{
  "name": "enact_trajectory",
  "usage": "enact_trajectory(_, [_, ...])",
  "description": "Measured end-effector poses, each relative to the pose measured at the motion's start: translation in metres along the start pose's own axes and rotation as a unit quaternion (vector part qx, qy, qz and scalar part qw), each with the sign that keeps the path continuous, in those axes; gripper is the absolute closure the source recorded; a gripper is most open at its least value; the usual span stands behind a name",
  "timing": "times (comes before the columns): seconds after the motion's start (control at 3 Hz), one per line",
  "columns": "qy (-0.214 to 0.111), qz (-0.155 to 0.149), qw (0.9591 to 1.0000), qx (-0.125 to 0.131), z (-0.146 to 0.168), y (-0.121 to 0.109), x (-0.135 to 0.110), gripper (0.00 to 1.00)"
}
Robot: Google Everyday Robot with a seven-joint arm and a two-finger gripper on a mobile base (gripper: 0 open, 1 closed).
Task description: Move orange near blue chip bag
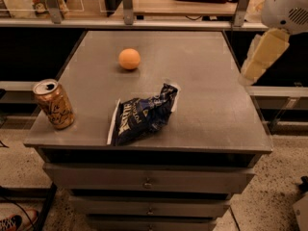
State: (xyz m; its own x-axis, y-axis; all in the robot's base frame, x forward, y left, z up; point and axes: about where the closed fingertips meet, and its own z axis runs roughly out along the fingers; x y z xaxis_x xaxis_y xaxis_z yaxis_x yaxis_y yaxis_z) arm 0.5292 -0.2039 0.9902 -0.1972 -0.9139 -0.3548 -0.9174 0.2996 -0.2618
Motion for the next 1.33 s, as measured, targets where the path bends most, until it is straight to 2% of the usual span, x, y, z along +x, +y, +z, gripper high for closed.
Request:
enact_trajectory(0.33, [-0.060, 0.021, 0.9979, 0.010, 0.023, -0.054, -0.031, 0.00])
enact_trajectory(0.67, [-0.099, 0.042, 0.9938, 0.030, 0.048, -0.086, -0.061, 0.00])
enact_trajectory(1.0, [-0.106, 0.059, 0.9911, 0.055, 0.081, -0.108, -0.086, 0.00])
enact_trajectory(1.33, [-0.103, 0.078, 0.9895, 0.064, 0.121, -0.116, -0.103, 0.00])
